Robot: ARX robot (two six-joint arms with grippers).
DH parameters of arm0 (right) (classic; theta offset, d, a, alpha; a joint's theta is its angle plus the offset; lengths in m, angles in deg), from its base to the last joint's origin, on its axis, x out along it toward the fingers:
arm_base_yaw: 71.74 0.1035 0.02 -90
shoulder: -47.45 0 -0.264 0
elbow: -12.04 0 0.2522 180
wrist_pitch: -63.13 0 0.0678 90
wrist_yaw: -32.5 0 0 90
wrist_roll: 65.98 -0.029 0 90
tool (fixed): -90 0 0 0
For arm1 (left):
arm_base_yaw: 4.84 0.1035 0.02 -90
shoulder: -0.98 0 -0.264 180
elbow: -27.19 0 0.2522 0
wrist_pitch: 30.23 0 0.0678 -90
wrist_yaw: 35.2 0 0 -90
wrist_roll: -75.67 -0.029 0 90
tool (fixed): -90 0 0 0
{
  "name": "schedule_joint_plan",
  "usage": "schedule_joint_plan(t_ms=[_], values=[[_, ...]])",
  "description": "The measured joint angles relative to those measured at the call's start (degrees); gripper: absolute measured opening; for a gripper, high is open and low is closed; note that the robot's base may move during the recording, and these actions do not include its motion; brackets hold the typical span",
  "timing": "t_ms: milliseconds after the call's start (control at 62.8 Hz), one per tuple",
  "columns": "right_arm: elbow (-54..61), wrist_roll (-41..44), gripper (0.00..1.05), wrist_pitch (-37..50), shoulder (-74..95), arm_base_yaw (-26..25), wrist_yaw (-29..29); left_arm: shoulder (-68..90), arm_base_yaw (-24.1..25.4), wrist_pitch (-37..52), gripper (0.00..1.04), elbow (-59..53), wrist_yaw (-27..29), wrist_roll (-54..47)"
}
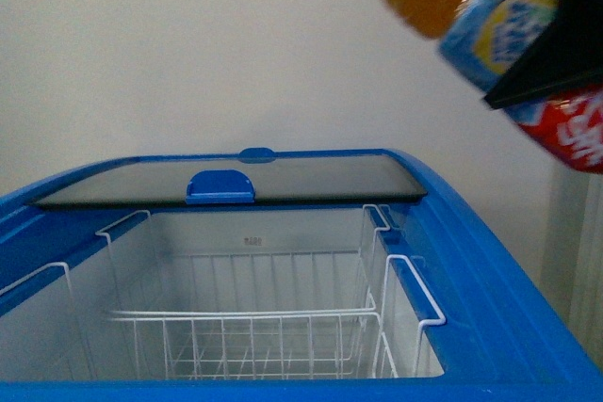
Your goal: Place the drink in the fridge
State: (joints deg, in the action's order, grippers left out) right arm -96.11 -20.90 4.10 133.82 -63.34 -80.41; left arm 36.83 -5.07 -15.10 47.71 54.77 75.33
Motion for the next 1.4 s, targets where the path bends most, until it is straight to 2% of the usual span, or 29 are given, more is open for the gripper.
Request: schedule_joint_plan(t_ms=[239,414,781,1083,1242,1402], values=[[-15.96,19.04,0.36,-10.6,14.32,11.85,9.16,-6.34,0.02,-3.65,0.03,-2.71,0.0,0.0],[-18.49,25.62,0.36,-11.96,20.41,16.35,13.16,-10.84,0.02,-6.75,0.03,-4.07,0.0,0.02],[-22.16,26.82,0.36,-9.31,31.5,20.59,16.09,-18.97,0.02,-12.0,0.03,-5.95,0.02,0.04],[-31.54,27.67,0.36,-10.73,42.66,20.87,18.12,-23.56,0.02,-16.55,0.03,-5.95,0.02,0.04],[-40.24,27.28,0.36,-11.87,51.32,20.85,18.93,-25.86,0.02,-18.88,0.03,-5.92,0.02,0.04],[-47.04,26.95,0.36,-12.46,57.51,20.59,20.02,-34.6,0.02,-28.37,0.03,-5.92,0.02,0.07]])
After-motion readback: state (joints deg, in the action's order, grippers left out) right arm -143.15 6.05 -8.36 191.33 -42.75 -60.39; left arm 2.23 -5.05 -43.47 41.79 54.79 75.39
